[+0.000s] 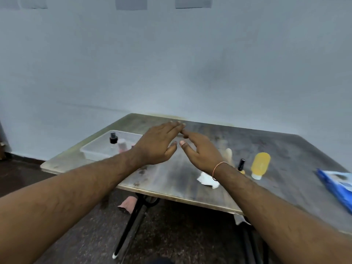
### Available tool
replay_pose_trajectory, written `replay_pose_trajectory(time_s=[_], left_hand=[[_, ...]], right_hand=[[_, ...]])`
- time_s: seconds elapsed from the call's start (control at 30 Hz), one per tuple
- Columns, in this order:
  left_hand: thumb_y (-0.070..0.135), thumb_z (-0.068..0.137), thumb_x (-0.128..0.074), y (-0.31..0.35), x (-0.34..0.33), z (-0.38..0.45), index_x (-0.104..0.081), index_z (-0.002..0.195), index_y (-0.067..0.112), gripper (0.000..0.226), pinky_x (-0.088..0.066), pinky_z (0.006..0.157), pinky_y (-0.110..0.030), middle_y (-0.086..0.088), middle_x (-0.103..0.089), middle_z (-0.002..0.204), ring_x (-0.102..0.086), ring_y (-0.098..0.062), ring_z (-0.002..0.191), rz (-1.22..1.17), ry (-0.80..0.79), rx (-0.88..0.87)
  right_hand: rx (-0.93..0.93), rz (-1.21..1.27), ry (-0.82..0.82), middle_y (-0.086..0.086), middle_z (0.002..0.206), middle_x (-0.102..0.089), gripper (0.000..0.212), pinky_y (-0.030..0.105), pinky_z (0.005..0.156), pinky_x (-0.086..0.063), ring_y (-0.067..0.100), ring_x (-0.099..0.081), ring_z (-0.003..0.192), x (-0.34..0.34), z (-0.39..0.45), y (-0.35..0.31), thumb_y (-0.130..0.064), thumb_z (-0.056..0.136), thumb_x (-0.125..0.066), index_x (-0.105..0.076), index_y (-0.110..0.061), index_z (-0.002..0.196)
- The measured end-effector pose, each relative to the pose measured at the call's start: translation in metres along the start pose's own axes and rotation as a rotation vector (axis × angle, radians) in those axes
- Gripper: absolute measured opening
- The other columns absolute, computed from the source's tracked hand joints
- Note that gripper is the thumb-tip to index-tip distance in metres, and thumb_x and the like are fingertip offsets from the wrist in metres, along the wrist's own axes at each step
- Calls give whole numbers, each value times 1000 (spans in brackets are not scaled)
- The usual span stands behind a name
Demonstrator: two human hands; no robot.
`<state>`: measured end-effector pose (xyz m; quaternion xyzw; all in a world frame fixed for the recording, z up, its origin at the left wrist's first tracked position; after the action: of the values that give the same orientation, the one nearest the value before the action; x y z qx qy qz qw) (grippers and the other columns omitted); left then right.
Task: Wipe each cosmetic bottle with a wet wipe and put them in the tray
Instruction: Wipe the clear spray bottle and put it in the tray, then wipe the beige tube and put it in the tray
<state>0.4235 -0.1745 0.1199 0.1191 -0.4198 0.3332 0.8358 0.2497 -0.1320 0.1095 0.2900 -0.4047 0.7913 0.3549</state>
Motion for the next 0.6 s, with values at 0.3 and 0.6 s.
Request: replay_pose_trajectory(time_s=[0.3, 0.6], left_hand=[[37, 97, -56, 77, -98, 13, -48, 158, 25, 63, -43, 113, -45, 1, -60, 150, -55, -25, 135, -132, -415, 27], [48, 98, -67, 72, -145, -3, -69, 130, 36, 35, -43, 108, -34, 16, -64, 128, -54, -6, 117, -441, -392, 116]], right_hand=[[-140, -145, -52, -9, 132, -63, 44, 33, 107, -43, 14, -55, 126, 28, -91, 86, -48, 103, -64, -64, -30, 143], [-136, -111, -110, -17, 108, -67, 32, 30, 94, -44, 12, -57, 107, 10, -108, 125, -55, 87, -80, -77, -36, 114]])
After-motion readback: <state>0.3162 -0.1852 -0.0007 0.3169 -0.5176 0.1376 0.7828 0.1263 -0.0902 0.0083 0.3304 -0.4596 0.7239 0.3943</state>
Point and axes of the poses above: each hand's wrist, its own z-axis towards the middle knuckle, its own x-axis out of the back of the hand, y = z × x, the point moved 5 cm from there along z, towards the middle knuckle
